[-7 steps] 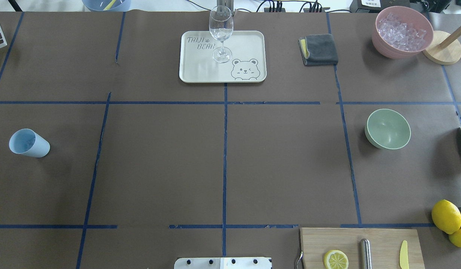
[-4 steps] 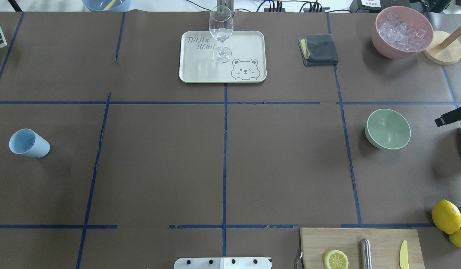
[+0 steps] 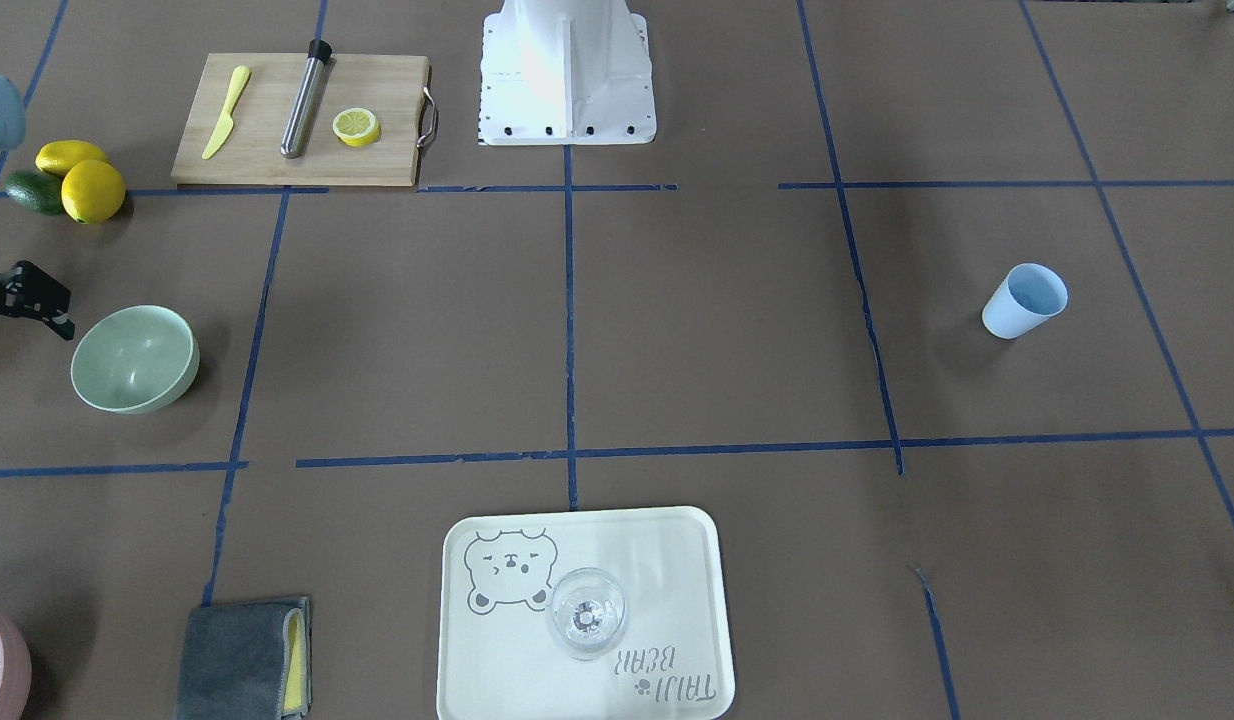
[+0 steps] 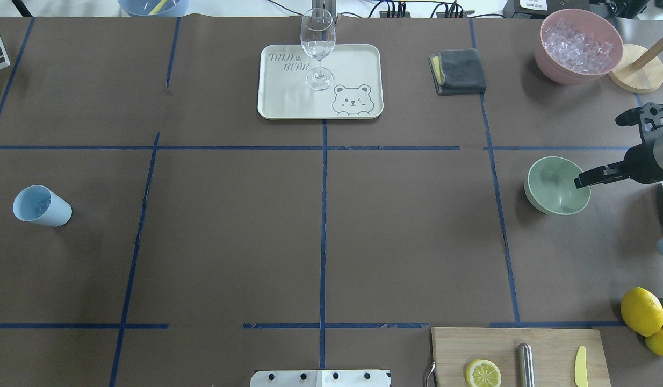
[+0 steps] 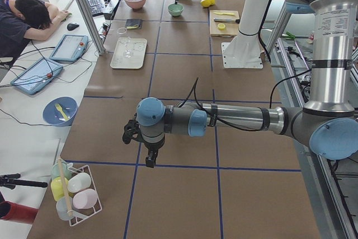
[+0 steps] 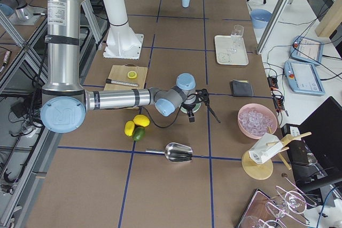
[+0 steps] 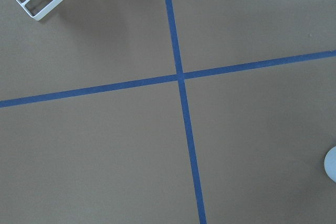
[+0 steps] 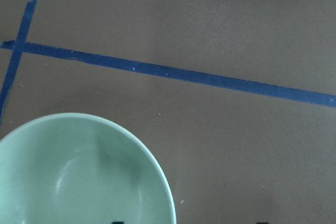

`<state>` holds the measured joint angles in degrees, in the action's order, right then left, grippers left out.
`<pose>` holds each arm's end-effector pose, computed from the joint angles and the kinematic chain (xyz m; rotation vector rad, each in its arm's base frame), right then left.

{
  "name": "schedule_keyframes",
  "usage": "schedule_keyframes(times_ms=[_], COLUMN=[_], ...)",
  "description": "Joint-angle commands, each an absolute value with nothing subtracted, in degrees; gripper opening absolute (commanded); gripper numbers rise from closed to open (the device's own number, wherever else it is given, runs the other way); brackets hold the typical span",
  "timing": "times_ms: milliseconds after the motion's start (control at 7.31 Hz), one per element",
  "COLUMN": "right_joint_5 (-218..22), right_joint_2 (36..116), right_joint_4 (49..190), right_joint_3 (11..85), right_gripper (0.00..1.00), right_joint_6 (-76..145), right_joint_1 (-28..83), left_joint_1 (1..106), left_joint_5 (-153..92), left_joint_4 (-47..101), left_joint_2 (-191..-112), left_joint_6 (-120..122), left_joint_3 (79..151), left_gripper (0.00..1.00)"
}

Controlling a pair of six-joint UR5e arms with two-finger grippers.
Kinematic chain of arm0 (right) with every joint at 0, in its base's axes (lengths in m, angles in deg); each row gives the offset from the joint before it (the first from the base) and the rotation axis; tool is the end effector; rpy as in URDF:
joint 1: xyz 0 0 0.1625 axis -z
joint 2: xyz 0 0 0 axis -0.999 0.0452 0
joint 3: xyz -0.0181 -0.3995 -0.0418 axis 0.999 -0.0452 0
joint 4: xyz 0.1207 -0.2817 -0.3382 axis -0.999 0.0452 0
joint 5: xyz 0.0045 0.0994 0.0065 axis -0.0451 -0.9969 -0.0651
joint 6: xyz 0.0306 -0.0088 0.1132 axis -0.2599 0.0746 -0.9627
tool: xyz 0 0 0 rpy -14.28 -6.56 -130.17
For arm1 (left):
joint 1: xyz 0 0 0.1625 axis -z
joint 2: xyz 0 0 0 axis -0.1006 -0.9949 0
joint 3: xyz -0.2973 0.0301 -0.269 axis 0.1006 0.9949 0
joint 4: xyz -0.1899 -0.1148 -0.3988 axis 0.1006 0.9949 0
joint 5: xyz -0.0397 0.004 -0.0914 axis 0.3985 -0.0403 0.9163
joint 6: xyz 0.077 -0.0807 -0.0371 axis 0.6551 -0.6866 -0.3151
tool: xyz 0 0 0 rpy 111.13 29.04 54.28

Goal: Pour ice into bowl

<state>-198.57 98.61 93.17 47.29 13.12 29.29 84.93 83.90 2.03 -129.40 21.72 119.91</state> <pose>-0.2366 -0.5087 0.5808 0.2202 -0.8441 -0.1025 -0.0555 -0.5234 0.6122 0.1288 0.7929 0.1229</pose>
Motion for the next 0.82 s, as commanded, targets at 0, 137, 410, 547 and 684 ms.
schedule_keyframes(times_ms=[0, 137, 410, 547, 684], right_joint_5=[-198.5, -198.5, -199.3, -199.3, -199.4], right_joint_2=[97.8, 97.9, 97.6, 97.9, 97.5], right_joint_4=[91.7, 91.8, 91.7, 91.8, 92.6], right_joint_3=[46.0, 46.2, 47.5, 48.6, 50.5], right_gripper=[0.52, 0.01, 0.0, 0.0, 0.0], right_joint_6=[11.3, 11.4, 11.8, 12.0, 12.0], right_joint_1=[31.1, 31.0, 30.8, 30.5, 30.5], left_joint_1=[84.9, 84.9, 84.8, 84.8, 84.8], left_joint_5=[83.9, 83.9, 83.9, 83.9, 83.9], left_joint_4=[2.0, 2.0, 2.6, 3.9, 3.9], left_joint_2=[-129.4, -129.5, -129.5, -129.4, -129.4], left_joint_6=[21.7, 21.7, 21.6, 21.4, 21.4], left_joint_3=[119.9, 120.0, 119.9, 119.7, 119.7], left_gripper=[1.0, 1.0, 1.0, 1.0, 1.0])
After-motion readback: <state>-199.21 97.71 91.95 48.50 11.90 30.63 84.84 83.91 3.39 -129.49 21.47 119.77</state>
